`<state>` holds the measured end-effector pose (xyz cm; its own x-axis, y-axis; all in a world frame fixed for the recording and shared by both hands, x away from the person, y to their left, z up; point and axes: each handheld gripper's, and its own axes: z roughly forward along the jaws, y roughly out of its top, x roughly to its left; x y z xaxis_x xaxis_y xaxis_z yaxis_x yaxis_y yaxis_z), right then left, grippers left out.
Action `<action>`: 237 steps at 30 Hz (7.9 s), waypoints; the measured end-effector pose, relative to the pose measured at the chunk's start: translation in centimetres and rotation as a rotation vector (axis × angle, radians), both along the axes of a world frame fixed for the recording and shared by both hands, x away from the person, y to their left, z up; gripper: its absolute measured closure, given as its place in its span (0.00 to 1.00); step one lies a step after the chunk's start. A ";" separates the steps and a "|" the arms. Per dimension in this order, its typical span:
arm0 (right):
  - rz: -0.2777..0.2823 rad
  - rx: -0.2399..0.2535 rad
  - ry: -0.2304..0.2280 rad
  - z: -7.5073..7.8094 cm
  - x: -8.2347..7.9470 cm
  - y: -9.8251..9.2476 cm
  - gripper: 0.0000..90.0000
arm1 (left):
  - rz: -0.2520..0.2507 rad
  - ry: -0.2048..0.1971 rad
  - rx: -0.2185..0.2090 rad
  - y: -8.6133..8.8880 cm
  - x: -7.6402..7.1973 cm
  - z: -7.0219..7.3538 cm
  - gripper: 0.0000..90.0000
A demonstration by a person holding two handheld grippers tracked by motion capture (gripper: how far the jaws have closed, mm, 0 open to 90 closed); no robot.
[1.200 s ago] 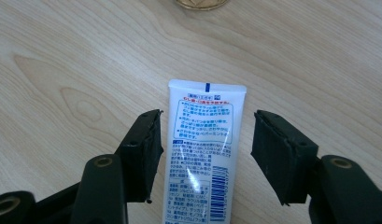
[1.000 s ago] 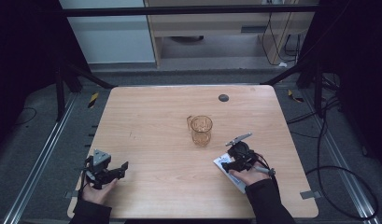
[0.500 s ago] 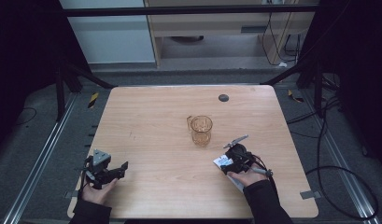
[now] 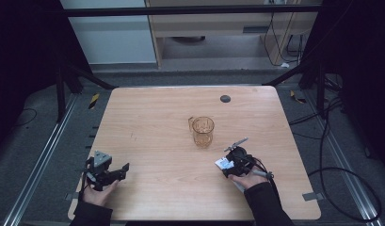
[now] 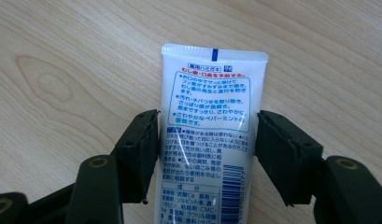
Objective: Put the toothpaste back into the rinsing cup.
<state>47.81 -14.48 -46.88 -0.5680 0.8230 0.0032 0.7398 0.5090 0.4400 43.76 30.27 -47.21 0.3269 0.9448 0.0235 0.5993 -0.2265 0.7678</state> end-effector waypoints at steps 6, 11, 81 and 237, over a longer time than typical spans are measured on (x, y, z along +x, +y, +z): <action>0.001 -0.005 0.006 -0.3 0.1 0.1 0.42 | 0.001 0.001 0.000 0.0 0.0 0.0 0.28; 0.001 -0.017 0.006 -0.5 0.1 0.2 0.41 | 0.000 0.001 0.001 0.0 0.0 0.0 0.28; -0.086 0.007 0.023 0.1 0.2 -0.2 0.70 | 0.000 0.003 -0.001 0.0 0.1 0.0 0.28; -0.127 0.612 -0.612 7.5 1.2 2.7 0.21 | 0.001 -0.010 -0.012 0.1 0.0 0.0 0.28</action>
